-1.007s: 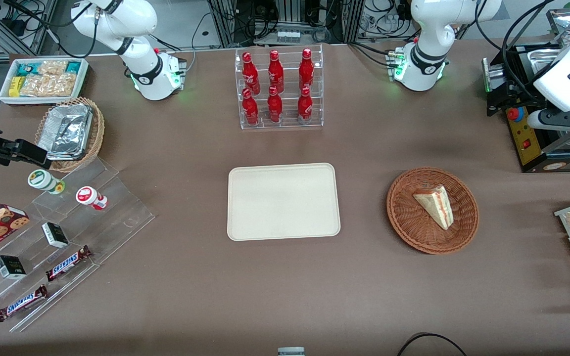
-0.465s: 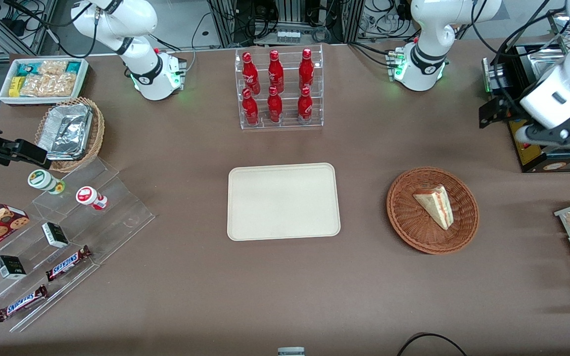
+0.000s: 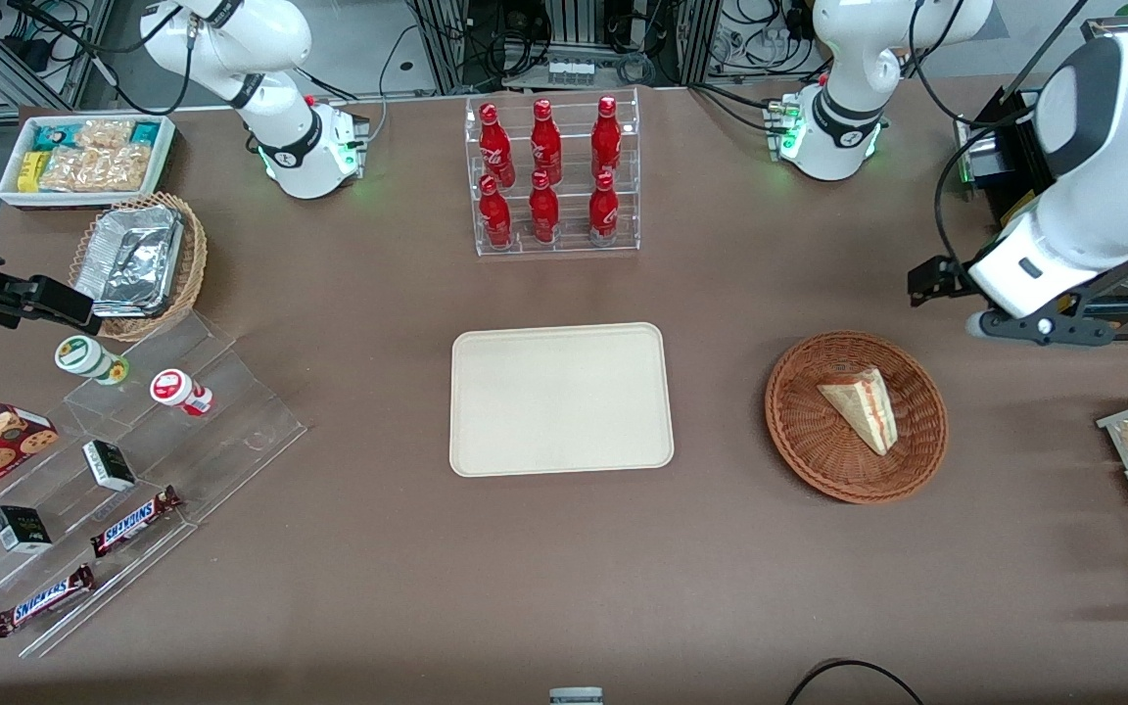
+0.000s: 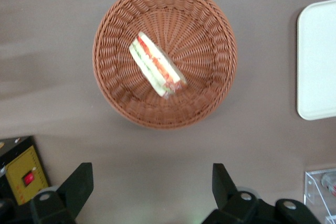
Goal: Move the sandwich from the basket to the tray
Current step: 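Move the left gripper over the wrapped sandwich in the wicker basket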
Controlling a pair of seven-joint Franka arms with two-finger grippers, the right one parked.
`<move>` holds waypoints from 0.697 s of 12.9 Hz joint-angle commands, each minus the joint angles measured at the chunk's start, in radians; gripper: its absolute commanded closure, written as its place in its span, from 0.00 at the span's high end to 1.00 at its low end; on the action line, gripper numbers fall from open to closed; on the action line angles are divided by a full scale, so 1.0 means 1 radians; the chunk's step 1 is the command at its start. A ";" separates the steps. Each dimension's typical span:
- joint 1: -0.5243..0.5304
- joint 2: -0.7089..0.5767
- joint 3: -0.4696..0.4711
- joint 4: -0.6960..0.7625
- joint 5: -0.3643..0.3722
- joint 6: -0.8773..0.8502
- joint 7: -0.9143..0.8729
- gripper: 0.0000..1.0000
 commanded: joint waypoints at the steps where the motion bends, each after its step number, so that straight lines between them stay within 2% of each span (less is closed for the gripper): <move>1: -0.007 -0.001 0.008 -0.096 -0.007 0.125 0.015 1.00; 6: -0.004 0.071 0.009 -0.248 -0.004 0.389 0.009 1.00; 9: -0.006 0.124 0.009 -0.262 -0.004 0.451 -0.044 1.00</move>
